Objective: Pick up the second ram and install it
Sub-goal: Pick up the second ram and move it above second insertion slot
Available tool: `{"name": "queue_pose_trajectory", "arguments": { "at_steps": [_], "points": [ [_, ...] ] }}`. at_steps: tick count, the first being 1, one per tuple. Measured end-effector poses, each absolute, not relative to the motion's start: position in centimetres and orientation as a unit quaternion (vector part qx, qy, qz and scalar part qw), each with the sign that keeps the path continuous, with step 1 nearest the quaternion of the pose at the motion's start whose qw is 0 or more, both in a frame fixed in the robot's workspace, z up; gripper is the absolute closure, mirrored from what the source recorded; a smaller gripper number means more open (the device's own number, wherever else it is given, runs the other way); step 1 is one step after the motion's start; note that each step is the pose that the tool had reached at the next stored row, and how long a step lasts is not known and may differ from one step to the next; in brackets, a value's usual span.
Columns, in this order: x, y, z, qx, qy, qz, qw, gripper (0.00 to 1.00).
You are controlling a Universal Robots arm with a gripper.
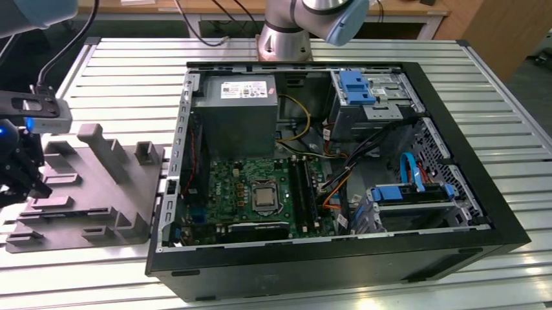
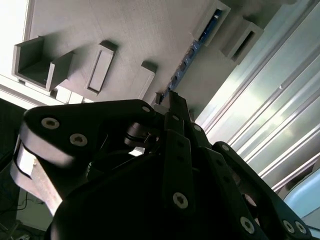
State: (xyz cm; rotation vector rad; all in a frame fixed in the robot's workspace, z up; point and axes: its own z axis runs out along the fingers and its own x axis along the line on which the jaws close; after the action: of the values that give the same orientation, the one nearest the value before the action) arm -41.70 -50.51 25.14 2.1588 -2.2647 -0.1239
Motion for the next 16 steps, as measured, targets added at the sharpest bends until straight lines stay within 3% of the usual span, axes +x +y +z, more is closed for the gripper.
{"name": "queue_pose_trajectory", "arguments": {
  "at_steps": [16],
  "points": [
    [-41.7,-50.8,23.3,0.69,-0.722,-0.039,0.005,0.9]
  ]
}}
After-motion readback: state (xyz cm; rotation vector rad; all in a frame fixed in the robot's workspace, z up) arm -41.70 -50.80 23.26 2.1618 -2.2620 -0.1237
